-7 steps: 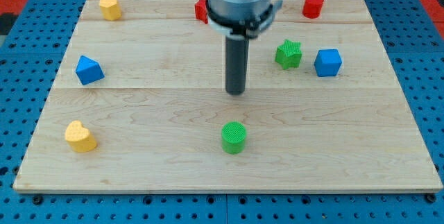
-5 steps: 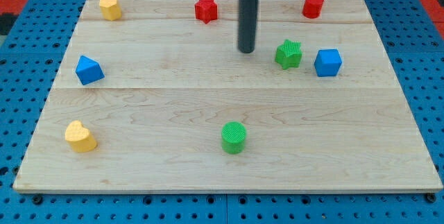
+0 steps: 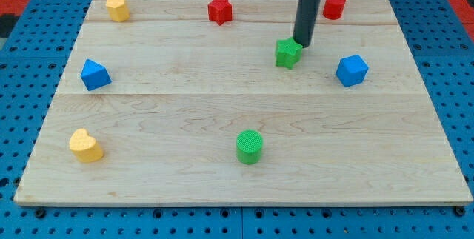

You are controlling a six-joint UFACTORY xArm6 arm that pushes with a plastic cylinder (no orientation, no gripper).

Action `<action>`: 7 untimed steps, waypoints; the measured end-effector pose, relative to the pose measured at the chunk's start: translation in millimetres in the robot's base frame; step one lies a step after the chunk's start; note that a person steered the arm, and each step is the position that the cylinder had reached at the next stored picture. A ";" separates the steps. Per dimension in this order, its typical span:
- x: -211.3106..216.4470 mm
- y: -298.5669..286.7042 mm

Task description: Push the green star towards the bottom right

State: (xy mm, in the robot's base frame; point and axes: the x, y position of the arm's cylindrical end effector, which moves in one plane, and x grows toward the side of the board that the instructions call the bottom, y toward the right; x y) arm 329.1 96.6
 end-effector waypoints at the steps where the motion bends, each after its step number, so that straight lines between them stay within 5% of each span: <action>1: 24.7 -31.4; 3: 47.5 -140.6; 7: 88.0 12.1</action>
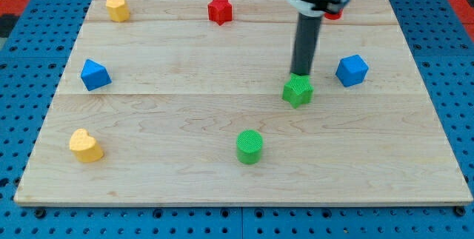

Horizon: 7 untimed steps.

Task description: Push the green star towards the bottom right

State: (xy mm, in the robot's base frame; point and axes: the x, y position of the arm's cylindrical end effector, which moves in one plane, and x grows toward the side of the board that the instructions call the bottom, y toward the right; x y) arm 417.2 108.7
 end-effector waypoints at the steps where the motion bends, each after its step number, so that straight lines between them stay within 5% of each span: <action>1: 25.2 -15.0; 3: 26.1 -82.0; 5: 50.8 11.5; 7: 99.5 24.3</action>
